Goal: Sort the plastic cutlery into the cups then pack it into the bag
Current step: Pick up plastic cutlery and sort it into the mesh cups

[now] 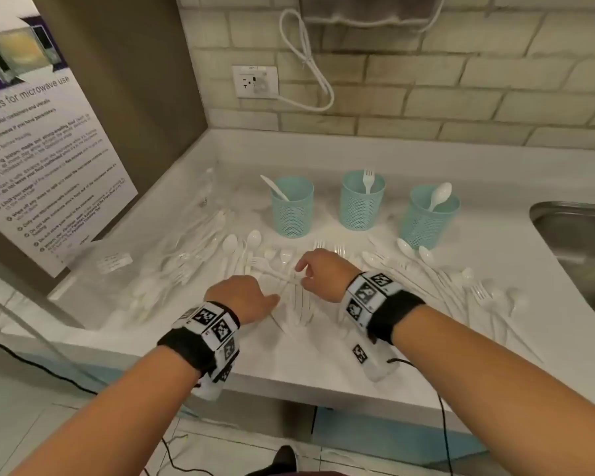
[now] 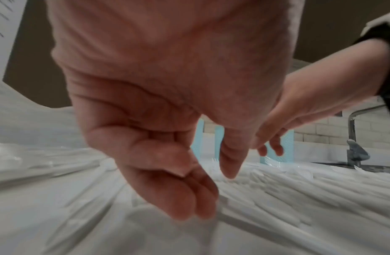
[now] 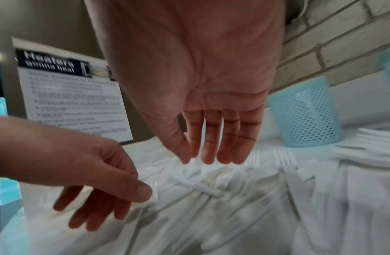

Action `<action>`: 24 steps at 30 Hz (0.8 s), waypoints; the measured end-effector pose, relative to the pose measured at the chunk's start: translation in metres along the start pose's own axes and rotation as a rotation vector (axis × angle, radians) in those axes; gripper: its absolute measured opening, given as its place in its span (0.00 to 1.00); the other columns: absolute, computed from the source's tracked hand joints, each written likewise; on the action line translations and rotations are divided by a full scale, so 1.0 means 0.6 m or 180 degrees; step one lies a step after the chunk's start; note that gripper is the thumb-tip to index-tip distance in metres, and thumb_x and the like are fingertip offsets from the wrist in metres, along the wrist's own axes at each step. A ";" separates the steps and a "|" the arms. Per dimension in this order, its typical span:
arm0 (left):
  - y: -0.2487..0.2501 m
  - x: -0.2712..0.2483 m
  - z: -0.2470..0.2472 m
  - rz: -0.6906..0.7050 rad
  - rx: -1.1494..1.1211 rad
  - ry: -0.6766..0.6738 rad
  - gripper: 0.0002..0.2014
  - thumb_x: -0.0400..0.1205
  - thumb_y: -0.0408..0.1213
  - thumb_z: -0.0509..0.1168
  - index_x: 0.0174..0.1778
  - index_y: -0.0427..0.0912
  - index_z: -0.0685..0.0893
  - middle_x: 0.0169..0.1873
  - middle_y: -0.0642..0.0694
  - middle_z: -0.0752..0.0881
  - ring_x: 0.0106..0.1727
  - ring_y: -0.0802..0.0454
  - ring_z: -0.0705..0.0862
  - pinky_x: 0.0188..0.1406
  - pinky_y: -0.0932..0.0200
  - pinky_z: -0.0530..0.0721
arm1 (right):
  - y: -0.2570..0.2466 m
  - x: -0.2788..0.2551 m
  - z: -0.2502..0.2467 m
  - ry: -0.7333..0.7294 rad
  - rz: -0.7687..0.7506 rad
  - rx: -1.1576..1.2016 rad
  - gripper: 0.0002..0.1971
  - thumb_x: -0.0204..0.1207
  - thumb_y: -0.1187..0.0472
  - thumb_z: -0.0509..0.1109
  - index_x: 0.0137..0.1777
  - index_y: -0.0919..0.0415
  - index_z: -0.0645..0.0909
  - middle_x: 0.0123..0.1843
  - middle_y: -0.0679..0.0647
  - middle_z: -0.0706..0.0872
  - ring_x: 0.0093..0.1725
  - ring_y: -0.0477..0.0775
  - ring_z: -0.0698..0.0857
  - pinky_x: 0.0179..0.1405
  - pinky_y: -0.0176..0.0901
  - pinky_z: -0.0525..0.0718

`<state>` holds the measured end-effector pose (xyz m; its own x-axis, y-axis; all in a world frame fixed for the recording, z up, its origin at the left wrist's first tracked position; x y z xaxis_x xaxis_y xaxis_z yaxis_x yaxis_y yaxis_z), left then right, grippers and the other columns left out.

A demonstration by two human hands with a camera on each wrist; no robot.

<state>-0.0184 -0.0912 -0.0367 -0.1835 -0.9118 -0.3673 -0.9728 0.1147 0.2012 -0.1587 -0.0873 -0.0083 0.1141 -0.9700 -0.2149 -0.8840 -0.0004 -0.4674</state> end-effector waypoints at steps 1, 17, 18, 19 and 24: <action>0.000 0.004 0.007 -0.0055 0.0110 -0.0103 0.25 0.76 0.63 0.57 0.40 0.44 0.86 0.39 0.48 0.88 0.41 0.50 0.87 0.45 0.57 0.83 | 0.001 0.010 0.007 -0.0049 0.0084 -0.0103 0.15 0.78 0.62 0.65 0.64 0.55 0.79 0.65 0.55 0.80 0.63 0.56 0.80 0.65 0.46 0.78; -0.012 0.012 0.019 -0.0117 -0.0277 -0.0440 0.18 0.74 0.54 0.63 0.34 0.43 0.90 0.26 0.53 0.90 0.29 0.56 0.85 0.43 0.59 0.83 | 0.011 0.029 0.026 -0.0121 0.0418 -0.0343 0.05 0.71 0.60 0.70 0.39 0.61 0.79 0.45 0.58 0.83 0.49 0.59 0.85 0.41 0.42 0.80; -0.013 0.013 0.008 -0.0100 -0.0275 -0.0372 0.19 0.74 0.54 0.63 0.34 0.43 0.91 0.27 0.53 0.90 0.30 0.56 0.86 0.44 0.59 0.84 | 0.017 0.025 0.016 -0.0025 0.0493 -0.0175 0.07 0.71 0.59 0.70 0.44 0.62 0.81 0.48 0.58 0.84 0.51 0.59 0.85 0.43 0.42 0.81; -0.016 0.017 -0.008 -0.0079 -0.0231 -0.0260 0.20 0.75 0.55 0.62 0.35 0.43 0.90 0.27 0.53 0.90 0.32 0.55 0.87 0.44 0.58 0.84 | 0.019 0.024 0.004 0.0091 0.0548 -0.0043 0.11 0.71 0.57 0.70 0.50 0.63 0.82 0.51 0.57 0.86 0.52 0.58 0.85 0.47 0.43 0.82; -0.020 0.067 -0.069 -0.0056 0.0484 0.0152 0.23 0.80 0.59 0.57 0.32 0.45 0.85 0.38 0.50 0.89 0.41 0.50 0.86 0.45 0.56 0.81 | -0.006 0.027 0.018 0.0013 0.0653 0.0162 0.10 0.69 0.53 0.70 0.36 0.60 0.82 0.37 0.53 0.85 0.42 0.55 0.86 0.37 0.41 0.80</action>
<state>-0.0079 -0.1458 -0.0162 -0.1628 -0.9315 -0.3252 -0.9867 0.1536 0.0540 -0.1490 -0.1007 -0.0194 -0.0680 -0.9494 -0.3066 -0.8645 0.2094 -0.4570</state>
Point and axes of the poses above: each hand's wrist, its own x-axis towards the middle knuckle, its own z-axis out of the palm, y = z × x, the point moved 10 cm from there along x, towards the middle knuckle
